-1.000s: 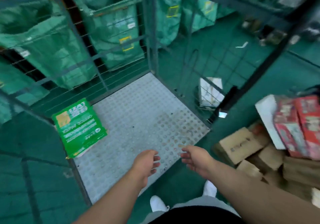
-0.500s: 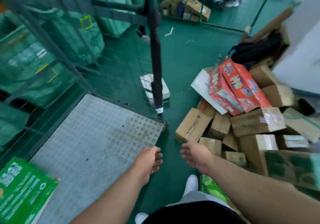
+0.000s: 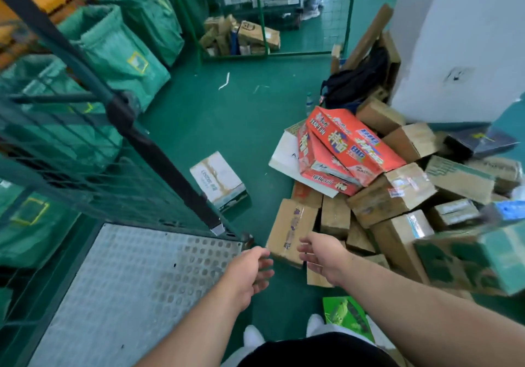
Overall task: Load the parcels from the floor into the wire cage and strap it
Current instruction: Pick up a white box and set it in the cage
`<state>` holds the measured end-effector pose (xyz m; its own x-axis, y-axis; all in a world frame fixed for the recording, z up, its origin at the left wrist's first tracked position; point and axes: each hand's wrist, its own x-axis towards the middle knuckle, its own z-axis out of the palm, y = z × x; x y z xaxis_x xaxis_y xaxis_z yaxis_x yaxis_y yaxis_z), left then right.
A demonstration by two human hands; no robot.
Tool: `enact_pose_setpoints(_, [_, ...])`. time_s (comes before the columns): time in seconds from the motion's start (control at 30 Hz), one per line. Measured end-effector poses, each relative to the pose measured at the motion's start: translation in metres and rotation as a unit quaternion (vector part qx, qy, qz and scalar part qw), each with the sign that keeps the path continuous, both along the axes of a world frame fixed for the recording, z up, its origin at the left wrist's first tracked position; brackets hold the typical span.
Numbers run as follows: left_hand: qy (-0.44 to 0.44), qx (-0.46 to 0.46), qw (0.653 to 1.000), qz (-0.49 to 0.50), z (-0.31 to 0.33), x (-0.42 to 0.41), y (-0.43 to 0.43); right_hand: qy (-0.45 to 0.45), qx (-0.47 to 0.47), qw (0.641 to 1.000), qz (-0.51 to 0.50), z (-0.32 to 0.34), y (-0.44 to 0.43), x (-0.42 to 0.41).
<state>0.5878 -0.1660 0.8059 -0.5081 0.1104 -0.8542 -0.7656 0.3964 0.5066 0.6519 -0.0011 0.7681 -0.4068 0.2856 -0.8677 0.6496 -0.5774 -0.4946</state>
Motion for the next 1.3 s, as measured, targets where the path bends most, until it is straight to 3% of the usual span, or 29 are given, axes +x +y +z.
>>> enact_pose_setpoints(0.43, [0.013, -0.044, 0.988, -0.145, -0.024, -0.06, 0.085, -0.025, -0.01, 0.994, -0.106, -0.008, 0.065, -0.014])
enact_pose_setpoints(0.77, [0.003, -0.101, 0.965, -0.243, -0.082, -0.201, 0.162, -0.074, -0.027, 0.978, -0.194, -0.052, 0.098, -0.096])
enact_pose_setpoints(0.97, [-0.03, -0.146, 0.958, -0.244, -0.161, -0.306, 0.208, -0.105, -0.029, 0.973, -0.202, -0.093, 0.115, -0.171])
enact_pose_setpoints(1.3, [-0.054, -0.169, 0.96, -0.216, -0.358, -0.445, 0.284, -0.151, -0.108, 0.966, -0.18, -0.221, 0.123, -0.244])
